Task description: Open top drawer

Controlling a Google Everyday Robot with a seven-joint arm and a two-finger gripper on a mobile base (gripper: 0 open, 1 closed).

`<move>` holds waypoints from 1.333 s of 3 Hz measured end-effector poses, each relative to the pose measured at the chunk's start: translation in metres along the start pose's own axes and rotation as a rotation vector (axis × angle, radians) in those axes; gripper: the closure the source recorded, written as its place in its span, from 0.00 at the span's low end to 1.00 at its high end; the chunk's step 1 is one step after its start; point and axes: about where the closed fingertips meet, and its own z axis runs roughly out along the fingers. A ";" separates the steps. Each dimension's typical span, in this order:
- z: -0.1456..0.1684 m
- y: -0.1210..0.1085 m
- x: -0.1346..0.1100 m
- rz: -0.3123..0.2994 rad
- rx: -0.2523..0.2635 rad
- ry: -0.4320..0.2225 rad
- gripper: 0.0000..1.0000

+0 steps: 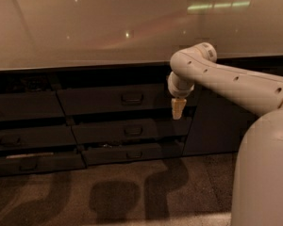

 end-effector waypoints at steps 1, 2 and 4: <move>0.024 0.001 0.030 0.004 -0.011 -0.005 0.00; 0.024 0.001 0.030 0.004 -0.011 -0.005 0.00; 0.043 -0.007 0.034 -0.009 -0.063 0.040 0.00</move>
Offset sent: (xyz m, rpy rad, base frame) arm 0.0191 -0.0419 -0.0284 0.0019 0.0049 -0.0010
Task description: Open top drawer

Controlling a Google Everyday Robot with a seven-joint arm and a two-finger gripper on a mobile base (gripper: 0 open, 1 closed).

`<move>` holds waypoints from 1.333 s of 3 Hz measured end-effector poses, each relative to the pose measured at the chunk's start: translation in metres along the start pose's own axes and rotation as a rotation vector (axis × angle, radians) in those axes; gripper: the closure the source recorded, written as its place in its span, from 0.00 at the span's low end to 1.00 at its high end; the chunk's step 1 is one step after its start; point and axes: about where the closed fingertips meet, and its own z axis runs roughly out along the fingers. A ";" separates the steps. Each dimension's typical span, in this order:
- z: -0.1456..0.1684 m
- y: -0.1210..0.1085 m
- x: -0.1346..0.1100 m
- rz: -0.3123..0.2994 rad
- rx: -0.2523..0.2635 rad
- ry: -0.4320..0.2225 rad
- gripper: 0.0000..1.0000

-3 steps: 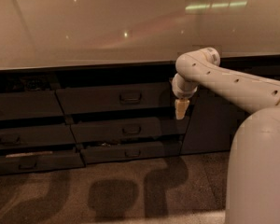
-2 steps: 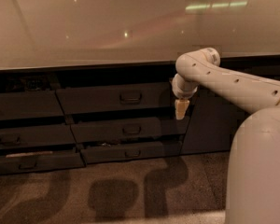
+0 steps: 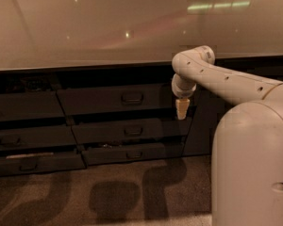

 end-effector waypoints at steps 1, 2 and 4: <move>0.000 0.000 0.000 0.000 0.000 0.000 0.00; 0.000 0.000 0.000 0.000 0.000 0.000 0.19; 0.000 0.000 0.000 0.000 0.000 0.000 0.66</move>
Offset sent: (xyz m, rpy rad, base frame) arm 0.0000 0.0000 0.0000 0.0000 0.0000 0.0000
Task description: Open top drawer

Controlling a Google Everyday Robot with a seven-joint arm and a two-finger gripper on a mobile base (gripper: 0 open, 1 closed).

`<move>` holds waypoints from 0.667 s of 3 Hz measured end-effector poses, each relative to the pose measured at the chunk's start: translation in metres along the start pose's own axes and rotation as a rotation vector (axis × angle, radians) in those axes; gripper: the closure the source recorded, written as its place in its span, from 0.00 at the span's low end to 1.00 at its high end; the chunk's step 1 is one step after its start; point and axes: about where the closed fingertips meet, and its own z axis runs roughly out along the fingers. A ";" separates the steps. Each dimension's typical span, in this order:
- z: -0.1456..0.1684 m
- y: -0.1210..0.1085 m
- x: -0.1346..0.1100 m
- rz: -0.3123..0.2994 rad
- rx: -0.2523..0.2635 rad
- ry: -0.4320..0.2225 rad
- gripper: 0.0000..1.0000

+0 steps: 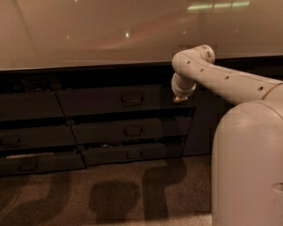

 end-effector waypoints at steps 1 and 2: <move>0.000 0.000 0.000 0.000 0.000 0.000 0.88; 0.000 0.000 0.000 0.000 0.000 0.000 1.00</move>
Offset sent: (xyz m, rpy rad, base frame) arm 0.0000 0.0000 0.0000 0.0000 0.0000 0.0000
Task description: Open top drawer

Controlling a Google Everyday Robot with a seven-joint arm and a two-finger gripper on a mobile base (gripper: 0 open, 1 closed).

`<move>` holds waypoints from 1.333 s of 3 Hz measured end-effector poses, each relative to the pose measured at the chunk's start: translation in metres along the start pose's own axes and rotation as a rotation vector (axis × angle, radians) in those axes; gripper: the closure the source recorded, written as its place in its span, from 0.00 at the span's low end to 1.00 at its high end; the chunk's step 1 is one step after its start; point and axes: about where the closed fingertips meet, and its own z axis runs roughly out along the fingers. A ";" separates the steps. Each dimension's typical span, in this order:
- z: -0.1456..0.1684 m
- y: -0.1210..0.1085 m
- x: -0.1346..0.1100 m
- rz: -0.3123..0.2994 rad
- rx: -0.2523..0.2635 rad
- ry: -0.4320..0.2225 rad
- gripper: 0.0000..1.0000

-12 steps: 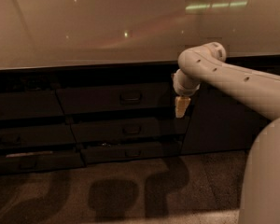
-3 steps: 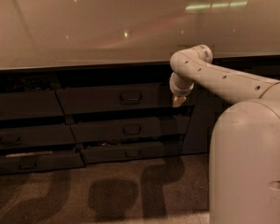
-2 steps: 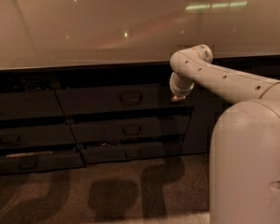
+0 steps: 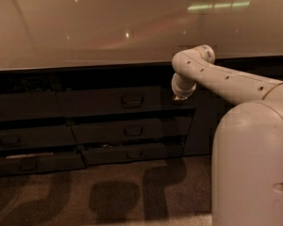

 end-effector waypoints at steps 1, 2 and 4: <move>-0.005 -0.002 0.000 0.000 0.000 0.000 1.00; -0.015 -0.003 0.003 0.002 0.029 0.002 1.00; -0.013 0.013 0.001 -0.014 0.022 0.006 1.00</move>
Offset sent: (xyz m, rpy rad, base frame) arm -0.1090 0.0034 -0.0742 -0.0969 0.0540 0.1390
